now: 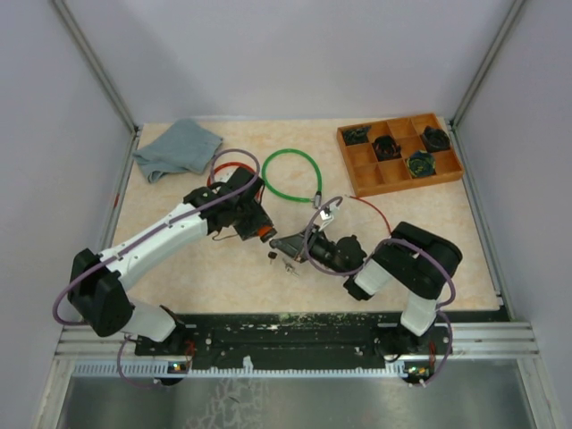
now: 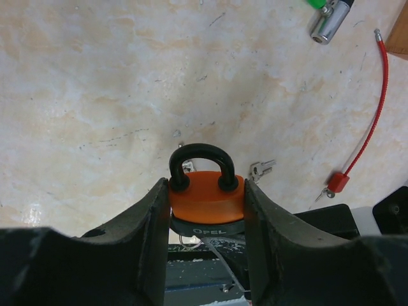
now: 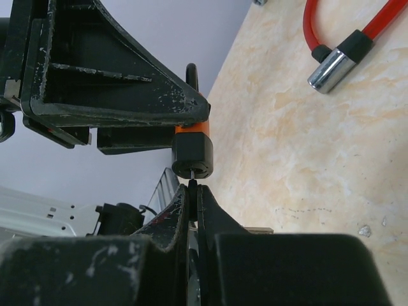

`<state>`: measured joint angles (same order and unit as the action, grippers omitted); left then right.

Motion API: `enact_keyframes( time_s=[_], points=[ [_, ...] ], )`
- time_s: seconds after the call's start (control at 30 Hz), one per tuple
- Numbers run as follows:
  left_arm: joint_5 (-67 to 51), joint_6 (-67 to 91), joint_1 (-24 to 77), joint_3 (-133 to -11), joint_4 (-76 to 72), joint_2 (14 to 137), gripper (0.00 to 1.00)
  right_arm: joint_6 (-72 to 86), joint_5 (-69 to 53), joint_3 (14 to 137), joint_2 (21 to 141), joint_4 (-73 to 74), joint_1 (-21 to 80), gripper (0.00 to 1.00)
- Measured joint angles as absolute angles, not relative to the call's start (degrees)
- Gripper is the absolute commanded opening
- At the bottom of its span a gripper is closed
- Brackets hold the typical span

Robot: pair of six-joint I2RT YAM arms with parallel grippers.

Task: Unlock with the key
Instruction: Unlock the lock.

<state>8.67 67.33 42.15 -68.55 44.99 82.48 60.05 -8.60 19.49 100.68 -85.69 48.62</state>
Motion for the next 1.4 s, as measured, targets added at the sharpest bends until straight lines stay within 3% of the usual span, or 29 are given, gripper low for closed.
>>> enact_keyframes(
  time_s=[0.5, 1.07, 1.13, 1.27, 1.4],
  points=[
    [9.52, 64.60, 43.75, -66.04, 36.73, 80.29, 0.00, 61.41, -18.35, 19.66, 99.44, -85.91, 41.78, 0.00],
    [2.39, 47.79, 44.71, -44.62, -1.48, 54.94, 0.00, 71.99, -27.44, 23.33, 87.96, -86.46, 39.09, 0.00],
    [2.26, 46.48, 45.04, -44.53, -2.98, 54.06, 0.00, 70.30, -27.64, 23.79, 86.11, -85.36, 39.09, 0.09],
    [1.74, 44.66, 46.04, -44.53, -4.12, 53.21, 0.00, 64.95, -27.57, 24.12, 81.06, -79.44, 39.07, 0.41],
    [2.07, 44.69, 46.92, -44.42, -3.88, 53.39, 0.00, 55.79, -26.59, 24.49, 75.26, -67.79, 39.16, 0.54]
  ],
)
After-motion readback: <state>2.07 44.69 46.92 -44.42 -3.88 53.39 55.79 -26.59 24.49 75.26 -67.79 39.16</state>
